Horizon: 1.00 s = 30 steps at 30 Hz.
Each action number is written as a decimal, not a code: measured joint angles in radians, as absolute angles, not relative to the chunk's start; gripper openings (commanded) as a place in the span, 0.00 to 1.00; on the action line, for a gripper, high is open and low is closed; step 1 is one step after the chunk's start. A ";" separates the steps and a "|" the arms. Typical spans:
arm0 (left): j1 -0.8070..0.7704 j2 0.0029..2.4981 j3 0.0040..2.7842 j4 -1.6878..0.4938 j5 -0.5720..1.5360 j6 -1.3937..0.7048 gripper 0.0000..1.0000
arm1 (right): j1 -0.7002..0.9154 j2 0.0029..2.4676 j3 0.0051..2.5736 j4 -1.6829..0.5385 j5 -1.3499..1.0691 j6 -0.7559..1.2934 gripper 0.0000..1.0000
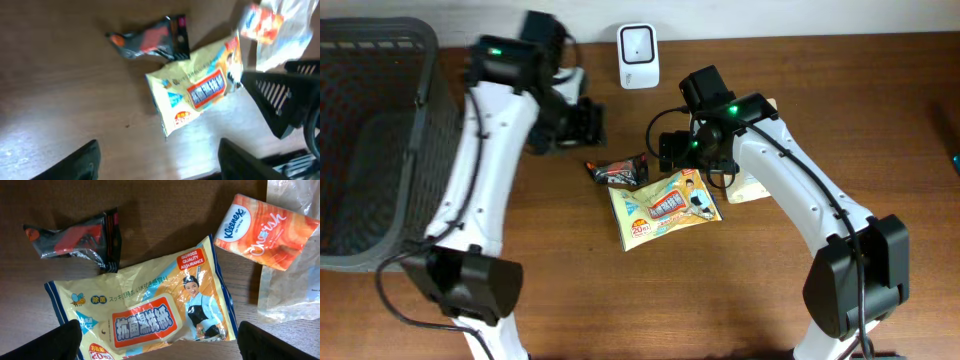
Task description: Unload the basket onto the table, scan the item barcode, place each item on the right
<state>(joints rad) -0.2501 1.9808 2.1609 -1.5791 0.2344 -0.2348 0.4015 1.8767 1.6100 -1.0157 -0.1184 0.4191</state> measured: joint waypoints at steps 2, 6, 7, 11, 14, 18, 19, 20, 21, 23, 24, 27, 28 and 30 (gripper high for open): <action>-0.300 1.981 2.148 -1.566 0.208 -0.232 0.67 | 0.402 1.877 1.610 -1.016 -0.118 0.419 0.99; -0.373 1.981 2.144 -1.523 0.176 -0.226 0.00 | 0.402 1.877 1.610 -1.017 -0.118 0.419 0.99; -0.384 1.981 2.137 -1.513 0.173 -0.227 0.00 | 0.402 1.877 1.610 -1.016 -0.118 0.418 0.99; -0.439 1.990 2.012 -1.496 0.168 -0.228 0.00 | 0.402 1.877 1.610 -1.016 -0.103 0.419 0.99; -0.452 2.019 1.879 -1.433 0.167 -0.233 0.00 | 0.402 1.891 1.610 -1.017 -0.057 0.419 0.99; -0.451 2.024 1.821 -1.394 0.168 -0.237 0.00 | 0.402 1.913 1.610 -1.016 -0.041 0.418 0.99; -0.451 2.024 1.805 -1.385 0.168 -0.237 0.00 | 0.402 1.915 1.610 -1.016 -0.041 0.419 0.99; -0.451 2.024 1.785 -1.366 0.173 -0.237 0.00 | 0.402 1.915 1.610 -1.017 -0.041 0.419 0.98; -0.451 2.024 1.758 -1.340 0.184 -0.239 0.00 | 0.402 1.915 1.610 -1.017 -0.041 0.418 0.99; -0.451 2.024 1.703 -1.315 0.200 -0.240 0.00 | 0.402 1.915 1.610 -1.017 -0.041 0.419 0.99; -0.451 2.024 1.695 -1.310 0.205 -0.240 0.00 | 0.402 1.915 1.610 -1.017 -0.041 0.418 0.99; -0.451 2.024 1.690 -1.295 0.211 -0.240 0.00 | 0.402 1.916 1.610 -1.017 -0.041 0.418 0.99; -0.451 2.024 1.690 -1.292 0.212 -0.241 0.00 | 0.402 1.916 1.610 -1.017 -0.041 0.419 0.99; -0.451 2.024 1.690 -1.288 0.213 -0.240 0.00 | 0.402 1.916 1.610 -1.016 -0.041 0.418 0.99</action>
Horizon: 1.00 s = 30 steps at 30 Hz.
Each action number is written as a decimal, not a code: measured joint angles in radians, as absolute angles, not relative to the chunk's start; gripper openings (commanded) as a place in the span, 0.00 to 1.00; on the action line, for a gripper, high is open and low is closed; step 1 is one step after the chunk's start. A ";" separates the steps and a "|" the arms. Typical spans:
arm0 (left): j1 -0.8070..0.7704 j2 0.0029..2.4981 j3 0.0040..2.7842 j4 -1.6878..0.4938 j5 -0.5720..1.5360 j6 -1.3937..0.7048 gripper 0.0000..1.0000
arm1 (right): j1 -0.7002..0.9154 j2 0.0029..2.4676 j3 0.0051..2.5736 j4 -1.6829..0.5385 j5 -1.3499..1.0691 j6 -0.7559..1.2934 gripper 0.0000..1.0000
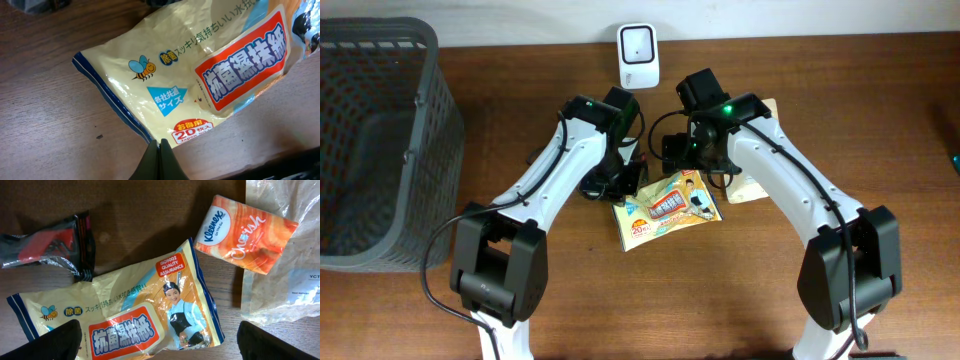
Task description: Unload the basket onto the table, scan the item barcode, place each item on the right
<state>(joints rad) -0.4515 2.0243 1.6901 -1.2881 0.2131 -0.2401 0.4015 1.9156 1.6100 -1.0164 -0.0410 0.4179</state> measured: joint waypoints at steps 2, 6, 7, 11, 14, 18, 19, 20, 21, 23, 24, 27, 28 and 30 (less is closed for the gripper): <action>-0.451 2.024 1.690 -1.285 0.213 -0.241 0.00 | 0.402 1.916 1.610 -1.017 -0.041 0.419 0.99; -0.451 2.024 1.690 -1.281 0.213 -0.241 0.00 | 0.402 1.916 1.610 -1.017 -0.041 0.418 0.98; -0.451 2.024 1.690 -1.281 0.213 -0.241 0.01 | 0.402 1.916 1.610 -1.017 -0.041 0.418 0.98; -0.451 2.024 1.690 -1.281 0.213 -0.241 0.01 | 0.402 1.916 1.610 -1.017 -0.041 0.419 0.98; -0.451 2.024 1.690 -1.281 0.213 -0.244 0.01 | 0.402 1.916 1.610 -1.017 -0.041 0.418 0.98; -0.451 2.024 1.690 -1.281 0.213 -0.244 0.02 | 0.402 1.916 1.610 -1.017 -0.041 0.418 0.99; -0.451 2.024 1.690 -1.281 0.213 -0.244 0.02 | 0.402 1.916 1.610 -1.017 -0.041 0.418 0.99; -0.451 2.024 1.690 -1.281 0.213 -0.244 0.02 | 0.402 1.916 1.610 -1.017 -0.041 0.418 0.99; -0.451 2.024 1.690 -1.281 0.213 -0.244 0.02 | 0.402 1.916 1.610 -1.017 -0.041 0.418 0.98; -0.451 2.024 1.690 -1.281 0.213 -0.244 0.02 | 0.402 1.916 1.610 -1.016 -0.041 0.419 0.99; -0.451 2.024 1.690 -1.281 0.213 -0.244 0.02 | 0.402 1.916 1.610 -1.017 -0.041 0.419 0.98; -0.451 2.024 1.690 -1.281 0.213 -0.244 0.04 | 0.402 1.916 1.610 -1.017 -0.041 0.418 0.98; -0.451 2.024 1.690 -1.281 0.213 -0.244 0.04 | 0.402 1.916 1.610 -1.017 -0.041 0.418 0.99; -0.451 2.024 1.690 -1.281 0.213 -0.244 0.05 | 0.402 1.916 1.610 -1.017 -0.041 0.418 0.99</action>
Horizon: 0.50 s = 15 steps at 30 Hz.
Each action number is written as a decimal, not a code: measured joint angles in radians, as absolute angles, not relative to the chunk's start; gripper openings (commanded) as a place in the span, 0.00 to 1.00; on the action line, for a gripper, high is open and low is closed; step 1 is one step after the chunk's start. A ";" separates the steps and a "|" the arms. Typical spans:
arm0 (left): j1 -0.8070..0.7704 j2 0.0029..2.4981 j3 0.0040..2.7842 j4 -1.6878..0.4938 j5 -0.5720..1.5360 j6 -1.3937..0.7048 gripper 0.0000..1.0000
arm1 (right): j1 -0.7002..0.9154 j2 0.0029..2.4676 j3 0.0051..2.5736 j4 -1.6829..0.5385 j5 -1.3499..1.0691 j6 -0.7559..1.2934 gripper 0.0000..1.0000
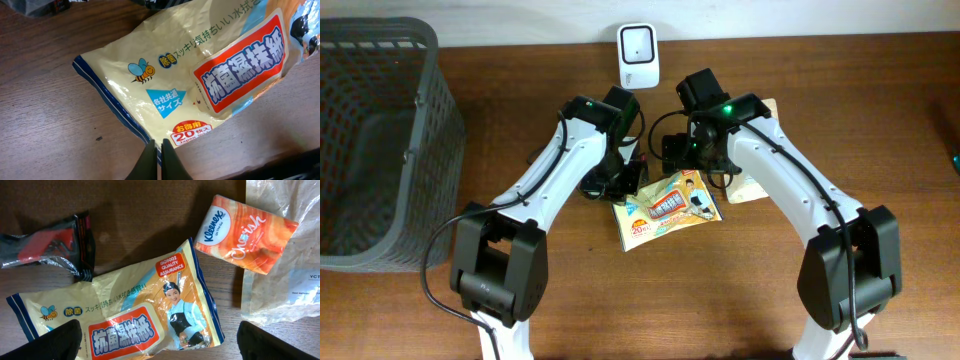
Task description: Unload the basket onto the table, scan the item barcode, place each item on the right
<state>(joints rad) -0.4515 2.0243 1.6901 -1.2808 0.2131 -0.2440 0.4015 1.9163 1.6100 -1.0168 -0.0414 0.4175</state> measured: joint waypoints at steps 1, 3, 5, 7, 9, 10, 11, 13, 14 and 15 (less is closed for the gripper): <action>-0.451 2.024 1.690 -1.281 0.213 -0.244 0.06 | 0.402 1.916 1.610 -1.017 -0.041 0.418 0.99; -0.451 2.024 1.690 -1.277 0.213 -0.244 0.05 | 0.402 1.916 1.610 -1.017 -0.041 0.418 0.99; -0.451 2.024 1.690 -1.277 0.213 -0.244 0.05 | 0.402 1.916 1.610 -1.017 -0.041 0.418 0.99; -0.451 2.024 1.690 -1.277 0.213 -0.244 0.04 | 0.402 1.916 1.610 -1.017 -0.041 0.418 0.98; -0.451 2.024 1.690 -1.277 0.213 -0.244 0.01 | 0.402 1.916 1.610 -1.017 -0.041 0.418 0.99; -0.451 2.024 1.690 -1.277 0.213 -0.244 0.00 | 0.402 1.916 1.610 -1.016 -0.041 0.418 0.99; -0.451 2.024 1.690 -1.277 0.213 -0.247 0.00 | 0.402 1.916 1.610 -1.017 -0.041 0.418 0.99; -0.451 2.024 1.690 -1.277 0.213 -0.252 0.00 | 0.402 1.916 1.610 -1.016 -0.041 0.418 0.99; -0.451 2.024 1.690 -1.277 0.213 -0.255 0.00 | 0.402 1.916 1.610 -1.016 -0.041 0.418 0.99; -0.451 2.024 1.690 -1.277 0.213 -0.258 0.00 | 0.402 1.916 1.610 -1.016 -0.041 0.418 0.98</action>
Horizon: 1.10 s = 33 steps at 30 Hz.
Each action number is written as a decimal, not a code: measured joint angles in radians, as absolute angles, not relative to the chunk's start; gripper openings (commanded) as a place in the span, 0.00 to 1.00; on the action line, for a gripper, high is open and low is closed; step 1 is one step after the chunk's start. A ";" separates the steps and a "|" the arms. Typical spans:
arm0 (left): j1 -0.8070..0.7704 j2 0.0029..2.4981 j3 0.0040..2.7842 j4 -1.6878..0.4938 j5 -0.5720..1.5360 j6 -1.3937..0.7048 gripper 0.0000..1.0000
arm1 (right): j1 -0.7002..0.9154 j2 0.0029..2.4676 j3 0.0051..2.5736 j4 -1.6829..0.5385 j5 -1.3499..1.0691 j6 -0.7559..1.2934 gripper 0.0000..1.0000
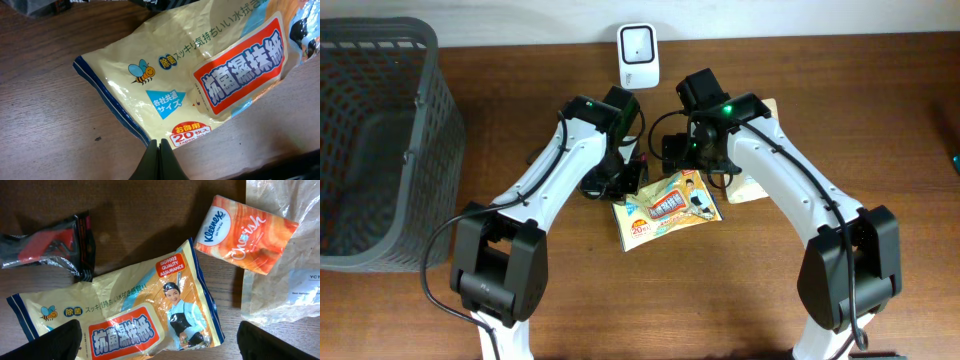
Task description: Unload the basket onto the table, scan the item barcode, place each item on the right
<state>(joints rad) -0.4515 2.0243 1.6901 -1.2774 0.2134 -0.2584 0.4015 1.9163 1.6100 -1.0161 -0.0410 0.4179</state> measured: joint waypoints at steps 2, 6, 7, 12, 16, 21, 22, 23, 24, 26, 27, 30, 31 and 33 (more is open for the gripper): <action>-0.451 2.024 1.690 -1.277 0.213 -0.263 0.00 | 0.402 1.916 1.610 -1.016 -0.041 0.419 0.99; -0.455 2.024 1.690 -1.276 0.240 -0.266 0.00 | 0.402 1.916 1.610 -1.006 -0.041 0.418 0.95; -0.457 2.024 1.690 -1.274 0.242 -0.268 0.00 | 0.402 1.916 1.610 -1.005 -0.041 0.416 0.80; -0.487 2.042 1.690 -1.266 0.256 -0.318 0.00 | 0.388 1.916 1.610 -1.006 -0.033 0.371 0.22; -0.487 2.087 1.689 -1.251 0.270 -0.341 0.00 | 0.333 1.916 1.606 -1.006 -0.067 0.348 0.15; -0.487 2.145 1.689 -1.230 0.297 -0.342 0.00 | 0.323 1.917 1.512 -0.933 -0.176 0.312 0.04; -0.487 2.156 1.688 -1.230 0.286 -0.345 0.00 | 0.323 1.918 1.467 -0.896 -0.207 0.310 0.04; -0.487 2.164 1.688 -1.233 0.262 -0.359 0.00 | 0.323 1.919 1.412 -0.844 -0.234 0.308 0.04; -0.487 2.170 1.688 -1.234 0.235 -0.376 0.00 | 0.323 1.919 1.363 -0.795 -0.254 0.306 0.04; -0.487 2.173 1.688 -1.233 0.159 -0.422 0.00 | 0.322 1.920 1.278 -0.723 -0.279 0.306 0.04; -0.487 2.173 1.688 -1.234 0.109 -0.448 0.00 | 0.322 1.921 1.235 -0.683 -0.288 0.308 0.04; -0.487 2.173 1.688 -1.233 -0.033 -0.508 0.00 | 0.314 1.915 1.221 -0.690 -0.284 0.345 0.04; -0.487 2.173 1.688 -1.233 -0.068 -0.519 0.00 | 0.310 1.914 1.221 -0.701 -0.280 0.354 0.04; -0.485 2.173 1.688 -1.234 -0.136 -0.532 0.00 | 0.296 1.910 1.224 -0.744 -0.270 0.367 0.04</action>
<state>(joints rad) -0.4850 2.1735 1.6882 -1.2335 -0.1360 -0.5320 0.2962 1.9102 1.2240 -0.7444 -0.2703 0.3668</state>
